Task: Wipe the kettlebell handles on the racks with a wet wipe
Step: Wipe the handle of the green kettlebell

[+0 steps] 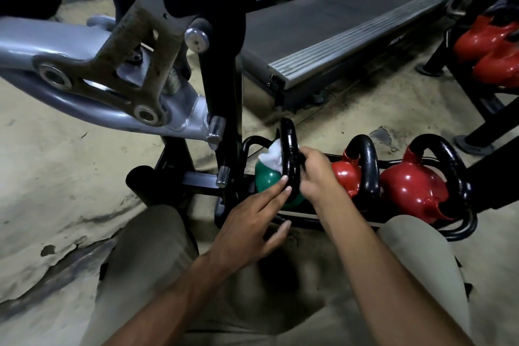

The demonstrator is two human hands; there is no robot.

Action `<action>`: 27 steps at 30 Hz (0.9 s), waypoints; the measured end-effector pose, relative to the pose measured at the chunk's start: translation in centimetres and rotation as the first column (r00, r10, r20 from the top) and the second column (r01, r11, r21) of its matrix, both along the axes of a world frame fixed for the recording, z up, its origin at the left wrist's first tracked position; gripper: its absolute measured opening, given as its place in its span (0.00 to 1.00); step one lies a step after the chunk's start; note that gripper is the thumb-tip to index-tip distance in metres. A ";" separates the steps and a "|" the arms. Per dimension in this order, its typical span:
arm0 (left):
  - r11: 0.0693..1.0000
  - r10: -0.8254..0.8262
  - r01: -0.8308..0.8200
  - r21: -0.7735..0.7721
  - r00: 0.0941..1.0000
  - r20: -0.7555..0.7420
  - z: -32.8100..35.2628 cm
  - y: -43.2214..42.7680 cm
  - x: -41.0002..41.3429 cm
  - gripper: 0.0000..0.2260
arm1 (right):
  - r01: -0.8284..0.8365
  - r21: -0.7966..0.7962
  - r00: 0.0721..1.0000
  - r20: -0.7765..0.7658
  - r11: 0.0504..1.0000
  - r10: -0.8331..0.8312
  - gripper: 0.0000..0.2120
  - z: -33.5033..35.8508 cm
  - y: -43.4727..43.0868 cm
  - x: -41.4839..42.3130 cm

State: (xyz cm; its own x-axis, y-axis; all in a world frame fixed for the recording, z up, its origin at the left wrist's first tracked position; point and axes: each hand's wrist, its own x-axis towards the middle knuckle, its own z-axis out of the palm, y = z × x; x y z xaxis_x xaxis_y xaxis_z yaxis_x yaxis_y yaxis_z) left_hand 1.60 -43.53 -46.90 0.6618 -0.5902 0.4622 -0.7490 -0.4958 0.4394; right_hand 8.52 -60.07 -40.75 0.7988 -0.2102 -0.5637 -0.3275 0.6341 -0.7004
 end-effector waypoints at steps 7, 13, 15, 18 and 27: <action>1.000 -0.006 0.006 -0.002 1.000 -0.030 -0.2 -0.1 -0.3 0.26 | -0.014 -0.012 1.000 0.011 1.000 0.014 0.12 -0.9 -1.0 0.7; 1.000 -0.005 0.005 0.005 0.999 -0.040 -0.3 0.0 -0.4 0.26 | 0.019 0.053 0.999 -0.031 0.998 -0.017 0.14 0.3 -0.7 1.3; 1.000 -0.004 0.004 0.009 0.999 -0.042 -0.2 -0.1 -0.4 0.26 | 0.128 -0.255 0.990 0.093 0.958 -0.108 0.11 -0.7 0.1 -0.7; 1.000 -0.001 0.000 -0.007 0.999 -0.049 -0.3 0.0 -0.3 0.25 | 0.264 -0.807 0.931 0.356 0.528 0.078 0.06 -2.0 0.2 -2.6; 0.999 -0.016 0.015 0.036 1.000 0.026 -0.3 0.0 0.1 0.24 | 0.149 -0.667 0.501 -0.585 -0.730 0.638 0.15 4.8 -1.9 1.7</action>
